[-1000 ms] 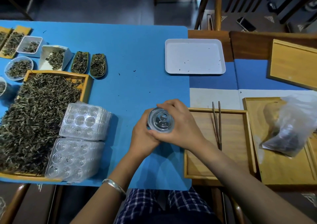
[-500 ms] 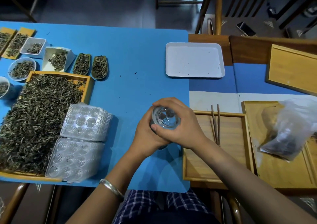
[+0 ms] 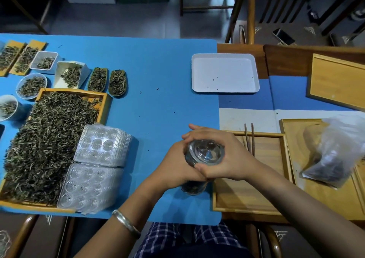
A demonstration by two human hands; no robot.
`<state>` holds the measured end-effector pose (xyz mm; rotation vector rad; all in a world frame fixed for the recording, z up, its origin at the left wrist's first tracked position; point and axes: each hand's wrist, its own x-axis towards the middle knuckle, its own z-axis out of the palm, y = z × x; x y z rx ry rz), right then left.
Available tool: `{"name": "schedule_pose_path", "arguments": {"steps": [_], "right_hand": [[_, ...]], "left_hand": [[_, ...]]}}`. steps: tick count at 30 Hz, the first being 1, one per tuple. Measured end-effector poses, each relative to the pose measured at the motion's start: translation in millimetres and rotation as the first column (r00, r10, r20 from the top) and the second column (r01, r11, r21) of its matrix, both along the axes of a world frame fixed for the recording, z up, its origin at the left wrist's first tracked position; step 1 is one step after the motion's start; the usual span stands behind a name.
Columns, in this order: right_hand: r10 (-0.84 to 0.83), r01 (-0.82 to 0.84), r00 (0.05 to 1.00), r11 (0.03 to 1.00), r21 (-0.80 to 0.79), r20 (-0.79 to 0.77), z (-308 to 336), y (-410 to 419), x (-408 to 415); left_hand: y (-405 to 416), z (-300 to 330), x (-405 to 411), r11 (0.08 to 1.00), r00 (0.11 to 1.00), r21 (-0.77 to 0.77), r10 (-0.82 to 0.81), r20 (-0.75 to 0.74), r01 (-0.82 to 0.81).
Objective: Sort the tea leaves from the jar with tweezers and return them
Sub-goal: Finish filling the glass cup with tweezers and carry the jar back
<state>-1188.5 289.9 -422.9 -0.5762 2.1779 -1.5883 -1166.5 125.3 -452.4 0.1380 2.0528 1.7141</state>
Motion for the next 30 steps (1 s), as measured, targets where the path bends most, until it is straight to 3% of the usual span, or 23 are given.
{"name": "schedule_pose_path", "arguments": {"steps": [5, 11, 15, 17, 22, 25, 30], "right_hand": [[-0.094, 0.094, 0.995, 0.996, 0.003, 0.023, -4, -2, 5], [-0.136, 0.140, 0.987, 0.989, 0.046, -0.090, 2, -4, -2], [-0.266, 0.275, 0.961, 0.945, -0.176, 0.073, 5, -1, -8], [-0.309, 0.325, 0.945, 0.923, -0.208, 0.106, 0, 5, -6], [-0.100, 0.096, 0.994, 0.992, 0.083, 0.043, -24, 7, 11], [0.000, -0.002, 0.999, 0.998, 0.065, 0.038, -27, -18, 17], [0.022, -0.020, 0.997, 0.999, -0.028, 0.072, -25, -68, 20]], "left_hand": [[5, -1, 4, 0.996, 0.998, -0.054, 0.064, -0.024, -0.065], [6, 5, -2, 0.993, 0.994, -0.044, 0.104, -0.036, -0.105], [3, 15, -4, 0.980, 0.979, -0.009, 0.197, -0.045, -0.198], [-3, 20, -2, 0.960, 0.958, 0.007, 0.281, -0.049, -0.281], [-22, 30, 3, 0.907, 0.904, 0.024, 0.420, -0.078, -0.419], [-30, 36, 11, 0.866, 0.861, 0.060, 0.501, -0.090, -0.497], [-51, 43, 35, 0.772, 0.766, 0.090, 0.636, -0.097, -0.629]]}}
